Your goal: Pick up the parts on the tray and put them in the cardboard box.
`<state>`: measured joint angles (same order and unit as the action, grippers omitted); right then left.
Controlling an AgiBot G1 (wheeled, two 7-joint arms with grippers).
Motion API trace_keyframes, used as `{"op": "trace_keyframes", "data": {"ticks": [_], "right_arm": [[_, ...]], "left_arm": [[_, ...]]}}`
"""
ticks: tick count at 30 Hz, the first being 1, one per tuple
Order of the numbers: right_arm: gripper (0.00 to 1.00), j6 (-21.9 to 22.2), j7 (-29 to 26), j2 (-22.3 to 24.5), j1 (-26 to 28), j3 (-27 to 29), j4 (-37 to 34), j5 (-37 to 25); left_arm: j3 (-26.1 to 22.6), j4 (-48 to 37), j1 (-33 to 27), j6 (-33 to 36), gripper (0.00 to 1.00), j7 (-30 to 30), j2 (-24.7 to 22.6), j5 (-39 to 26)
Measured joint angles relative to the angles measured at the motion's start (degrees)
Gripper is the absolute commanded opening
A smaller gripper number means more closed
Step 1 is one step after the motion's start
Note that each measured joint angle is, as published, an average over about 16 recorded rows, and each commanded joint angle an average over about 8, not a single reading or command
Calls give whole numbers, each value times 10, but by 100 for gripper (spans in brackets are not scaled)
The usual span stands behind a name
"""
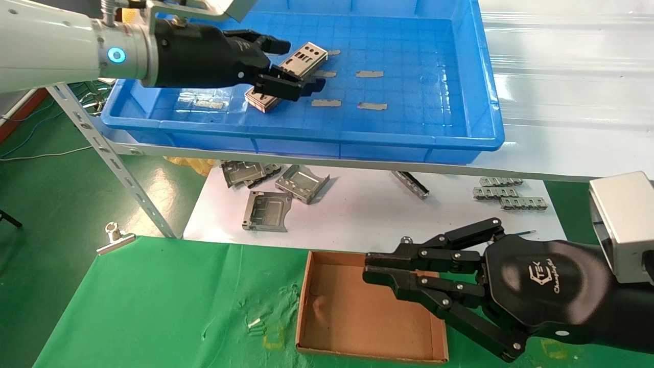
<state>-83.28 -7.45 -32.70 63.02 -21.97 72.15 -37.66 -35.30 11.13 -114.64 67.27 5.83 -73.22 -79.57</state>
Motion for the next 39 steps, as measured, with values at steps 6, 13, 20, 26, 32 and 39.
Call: {"op": "trace_keyframes", "data": {"ticks": [6,13,20,26,32,39], "right_arm": [[100,0,0,0,0,0,0,0],[100,0,0,0,0,0,0,0],[100,0,0,0,0,0,0,0],[100,0,0,0,0,0,0,0],[100,0,0,0,0,0,0,0],[100,0,0,0,0,0,0,0]], "left_arm": [[-6,-38,-15,-15,100,-11,-18,-10],[-7,-62,-23,-29,69,-19,-28,-11],[-8,-73,-25,-39,0,-23,-31,-12],[-9,-78,-25,-46,0,-23,-33,-12],[-10,-80,-23,-54,0,-21,-34,-11],[-8,-79,-20,-61,0,-19,-34,-8]]}}
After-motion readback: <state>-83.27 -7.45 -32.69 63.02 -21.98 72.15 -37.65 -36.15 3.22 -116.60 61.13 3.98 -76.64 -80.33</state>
